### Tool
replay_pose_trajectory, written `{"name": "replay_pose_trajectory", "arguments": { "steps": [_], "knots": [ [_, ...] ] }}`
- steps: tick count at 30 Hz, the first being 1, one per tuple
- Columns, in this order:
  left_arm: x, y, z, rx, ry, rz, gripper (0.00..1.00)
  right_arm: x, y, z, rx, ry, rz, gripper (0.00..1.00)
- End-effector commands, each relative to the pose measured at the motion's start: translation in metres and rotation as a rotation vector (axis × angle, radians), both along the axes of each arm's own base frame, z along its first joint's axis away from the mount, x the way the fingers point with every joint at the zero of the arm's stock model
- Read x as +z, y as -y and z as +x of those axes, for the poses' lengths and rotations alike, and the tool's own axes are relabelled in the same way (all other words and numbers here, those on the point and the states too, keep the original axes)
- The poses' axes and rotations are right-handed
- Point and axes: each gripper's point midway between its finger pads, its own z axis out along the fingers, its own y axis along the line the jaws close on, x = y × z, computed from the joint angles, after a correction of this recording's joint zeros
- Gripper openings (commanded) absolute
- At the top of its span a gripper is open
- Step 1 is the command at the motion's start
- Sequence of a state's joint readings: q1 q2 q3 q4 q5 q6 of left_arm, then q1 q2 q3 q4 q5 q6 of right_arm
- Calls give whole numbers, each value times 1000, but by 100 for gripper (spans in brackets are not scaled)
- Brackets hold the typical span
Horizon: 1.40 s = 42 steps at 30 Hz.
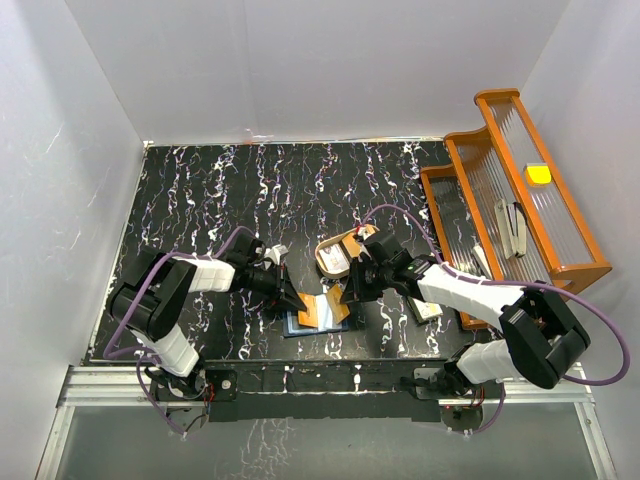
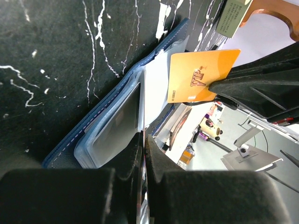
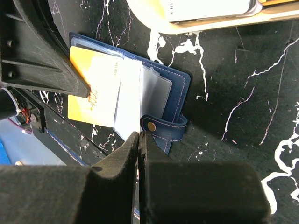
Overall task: Put the credit cards into the card holder
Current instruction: Insert the credit card into the card holder.
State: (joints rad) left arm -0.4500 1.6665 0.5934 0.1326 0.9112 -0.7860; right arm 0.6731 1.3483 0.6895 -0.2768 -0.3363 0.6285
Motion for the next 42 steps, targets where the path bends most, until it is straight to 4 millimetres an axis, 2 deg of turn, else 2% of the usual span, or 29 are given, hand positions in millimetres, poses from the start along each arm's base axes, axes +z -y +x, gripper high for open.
{"name": "replay_pose_trajectory", "arguments": {
  "steps": [1,13,22,31,42],
  "knots": [
    [11,6,-6,-29,11,-59,0,-4,3,3,-3,25,-17,0],
    [-12,4,-12,-63,-4,15,0,-8,3,1,-5,19,-13,0],
    [-7,8,3,-58,55,42,0,-8,5,1,-10,24,-21,0],
    [-22,2,-1,-73,31,104,0,-8,5,-1,-12,24,-10,0],
    [-19,-5,1,-126,43,169,0,-4,5,-2,-13,28,-2,0]
  ]
}}
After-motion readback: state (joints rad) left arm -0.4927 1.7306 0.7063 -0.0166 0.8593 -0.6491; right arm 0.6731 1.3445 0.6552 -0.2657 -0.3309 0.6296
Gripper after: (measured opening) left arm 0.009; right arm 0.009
